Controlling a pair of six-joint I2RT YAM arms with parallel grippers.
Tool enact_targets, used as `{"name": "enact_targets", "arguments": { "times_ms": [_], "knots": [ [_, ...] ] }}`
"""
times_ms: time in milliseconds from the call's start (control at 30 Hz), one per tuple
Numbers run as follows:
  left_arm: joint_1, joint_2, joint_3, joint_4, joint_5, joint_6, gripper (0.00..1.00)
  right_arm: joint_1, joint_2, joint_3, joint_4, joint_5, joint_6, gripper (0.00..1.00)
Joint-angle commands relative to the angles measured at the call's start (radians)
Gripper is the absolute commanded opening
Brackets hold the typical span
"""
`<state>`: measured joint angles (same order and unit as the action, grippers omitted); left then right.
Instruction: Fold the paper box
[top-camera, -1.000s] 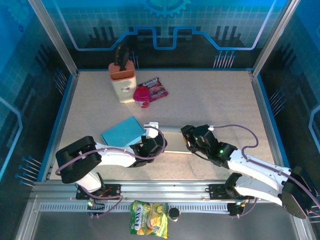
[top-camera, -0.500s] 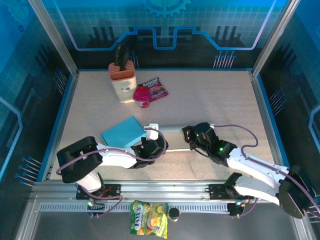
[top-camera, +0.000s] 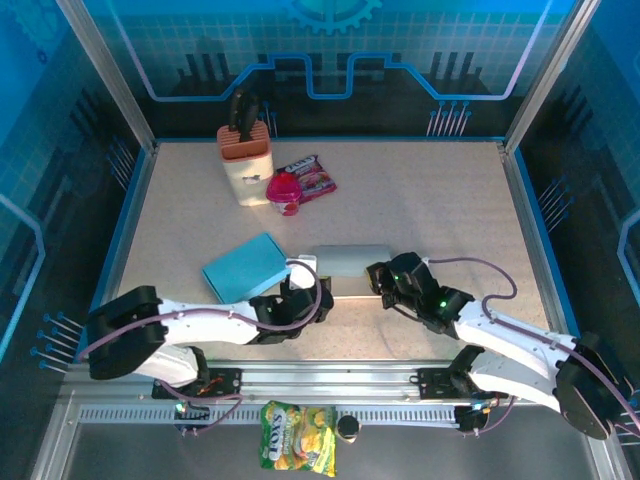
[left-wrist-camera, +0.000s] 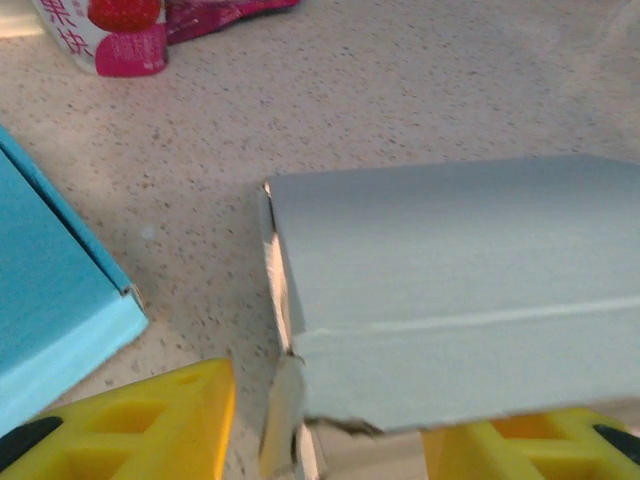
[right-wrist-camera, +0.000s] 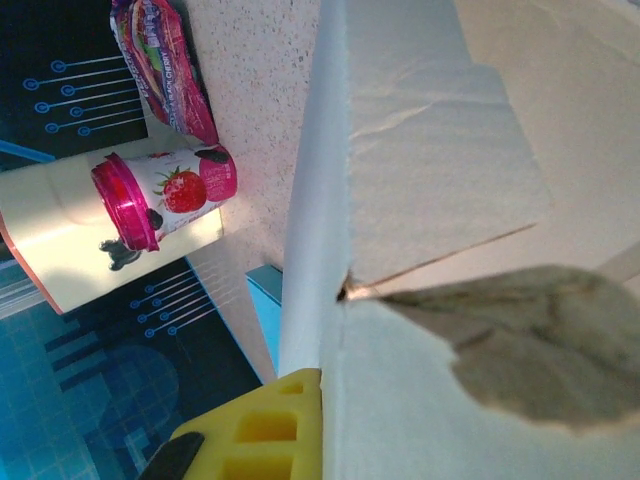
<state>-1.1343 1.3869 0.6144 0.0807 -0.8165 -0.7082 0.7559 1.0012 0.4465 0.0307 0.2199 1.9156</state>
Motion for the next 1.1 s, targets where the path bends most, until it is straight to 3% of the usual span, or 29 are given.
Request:
{"name": "enact_targets", "arguments": {
  "times_ms": [0, 200, 300, 400, 633, 800, 1067],
  "knots": [
    [-0.023, -0.1, 0.038, -0.157, 0.055, -0.114, 0.52, -0.013, -0.015, -0.029, -0.048, -0.004, -0.007, 0.0],
    [-0.024, -0.326, 0.039, -0.282, 0.098, -0.143, 0.5, -0.023, -0.021, -0.05, -0.044, -0.017, -0.029, 0.0],
    [-0.009, -0.364, 0.089, -0.371, 0.103, -0.13, 0.57, -0.024, -0.022, -0.06, -0.036, -0.028, -0.039, 0.0],
    [0.062, -0.345, 0.121, -0.422, 0.189, -0.133, 0.59, -0.027, -0.031, -0.07, -0.038, -0.037, -0.049, 0.0],
    [0.235, -0.253, 0.072, -0.228, 0.477, -0.12, 0.58, -0.042, -0.074, -0.113, -0.055, -0.067, -0.074, 0.0],
    [0.276, -0.097, 0.081, -0.117, 0.598, -0.129, 0.52, -0.065, -0.099, -0.132, -0.063, -0.09, -0.087, 0.01],
    [0.283, 0.048, 0.074, -0.003, 0.667, -0.177, 0.47, -0.082, -0.118, -0.139, -0.072, -0.112, -0.102, 0.01]
  ]
}}
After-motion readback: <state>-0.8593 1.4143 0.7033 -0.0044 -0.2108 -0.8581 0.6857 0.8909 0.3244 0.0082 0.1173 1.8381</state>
